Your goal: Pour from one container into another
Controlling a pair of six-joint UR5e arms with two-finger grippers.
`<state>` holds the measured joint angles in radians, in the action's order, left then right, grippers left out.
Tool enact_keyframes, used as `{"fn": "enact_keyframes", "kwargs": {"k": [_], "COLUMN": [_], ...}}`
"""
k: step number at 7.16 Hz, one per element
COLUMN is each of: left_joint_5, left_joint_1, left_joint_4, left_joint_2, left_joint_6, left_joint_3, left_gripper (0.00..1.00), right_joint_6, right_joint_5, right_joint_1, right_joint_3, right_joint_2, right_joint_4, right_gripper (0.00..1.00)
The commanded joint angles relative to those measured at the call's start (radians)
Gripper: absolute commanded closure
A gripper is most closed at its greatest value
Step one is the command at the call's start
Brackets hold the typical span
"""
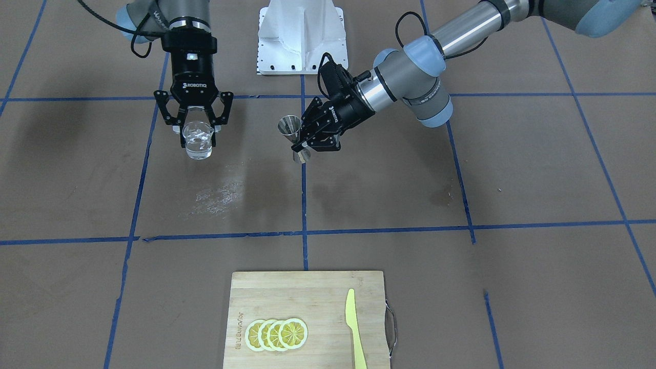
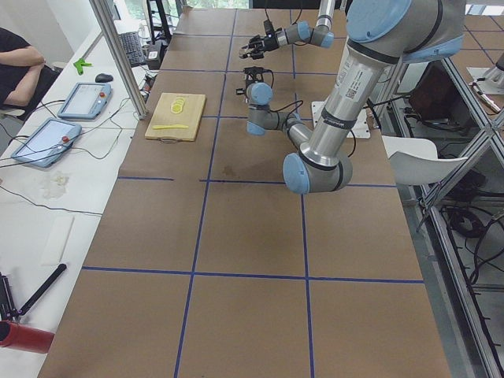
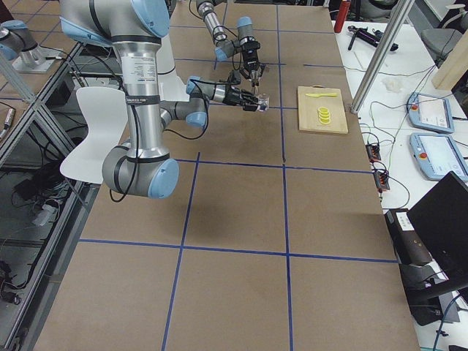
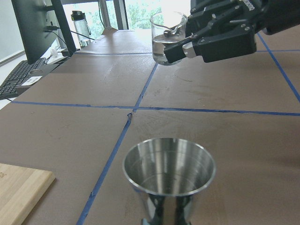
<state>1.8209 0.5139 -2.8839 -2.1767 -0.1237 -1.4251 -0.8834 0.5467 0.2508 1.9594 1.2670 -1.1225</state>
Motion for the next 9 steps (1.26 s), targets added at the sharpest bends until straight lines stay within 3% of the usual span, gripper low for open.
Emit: {"fn": "enact_keyframes", "kwargs": {"k": [1,5,9], "left_joint_5": [0.000,0.000,0.000], "left_joint_1": [0.000,-0.002,-0.002], "left_joint_4": [0.000,0.002,0.002], "left_joint_2": [0.000,0.000,0.000], "left_joint_6": [-0.001,-0.001,-0.001], "left_joint_3": [0.000,0.002,0.000], "left_gripper": [1.00,1.00,1.00], "right_joint_6": [0.014,0.015,0.086], "right_joint_5": [-0.034,-0.093,-0.182], "right_joint_1": [-0.004,-0.036,-0.111], "right_joint_3": [0.001,0.002,-0.004], "right_joint_2": [-0.174,-0.221,-0.222], "right_joint_4": [-0.309,-0.519,-0.557], "right_gripper": [1.00,1.00,1.00]}}
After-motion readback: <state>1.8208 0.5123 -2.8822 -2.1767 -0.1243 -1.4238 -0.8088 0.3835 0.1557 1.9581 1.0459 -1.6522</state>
